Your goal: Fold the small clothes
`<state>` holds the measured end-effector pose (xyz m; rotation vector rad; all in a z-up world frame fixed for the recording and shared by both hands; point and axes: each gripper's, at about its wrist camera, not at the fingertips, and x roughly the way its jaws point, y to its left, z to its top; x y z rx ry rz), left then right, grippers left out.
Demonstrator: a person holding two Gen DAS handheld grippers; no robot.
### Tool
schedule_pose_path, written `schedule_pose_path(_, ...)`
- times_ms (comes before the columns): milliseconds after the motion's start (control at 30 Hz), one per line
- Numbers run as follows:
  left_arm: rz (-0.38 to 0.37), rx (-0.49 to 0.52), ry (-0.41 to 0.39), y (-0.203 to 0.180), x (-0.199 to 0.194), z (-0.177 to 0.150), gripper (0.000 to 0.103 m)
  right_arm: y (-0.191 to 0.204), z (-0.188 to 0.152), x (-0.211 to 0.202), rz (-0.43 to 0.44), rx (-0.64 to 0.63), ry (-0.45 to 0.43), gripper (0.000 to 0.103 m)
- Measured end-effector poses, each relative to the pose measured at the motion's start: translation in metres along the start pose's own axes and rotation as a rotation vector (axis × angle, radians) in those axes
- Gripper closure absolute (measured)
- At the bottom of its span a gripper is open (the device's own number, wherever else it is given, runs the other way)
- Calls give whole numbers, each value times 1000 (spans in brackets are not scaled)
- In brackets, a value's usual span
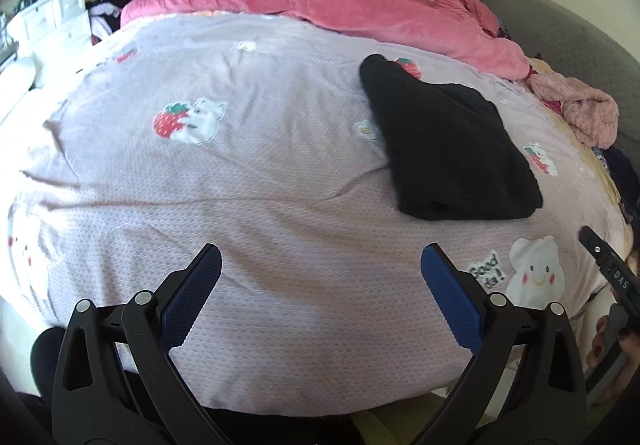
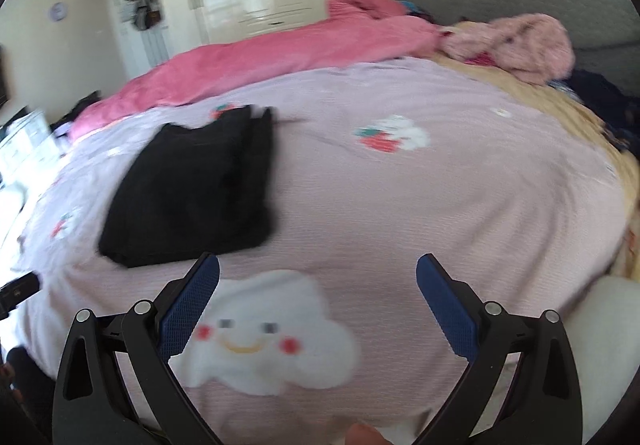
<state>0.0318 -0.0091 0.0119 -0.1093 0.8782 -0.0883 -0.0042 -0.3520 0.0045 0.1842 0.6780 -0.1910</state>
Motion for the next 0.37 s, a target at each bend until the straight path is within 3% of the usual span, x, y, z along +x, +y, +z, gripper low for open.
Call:
schedule_pose_path(67, 8, -28, 6, 19, 3, 4, 9, -31, -1, -1, -106, 57, -3, 5)
schedule_pose_path(167, 78, -81, 7, 67, 9, 20, 9, -96, -8, -7, -276, 200, 5, 5)
schedule_pose_path(200, 106, -97, 8, 83, 12, 25, 9, -127, -12, -12, -380, 252, 4, 5)
schedule_pose_path(367, 329, -242, 20, 203, 31, 62, 9, -246, -42, -33, -722, 512, 58, 5)
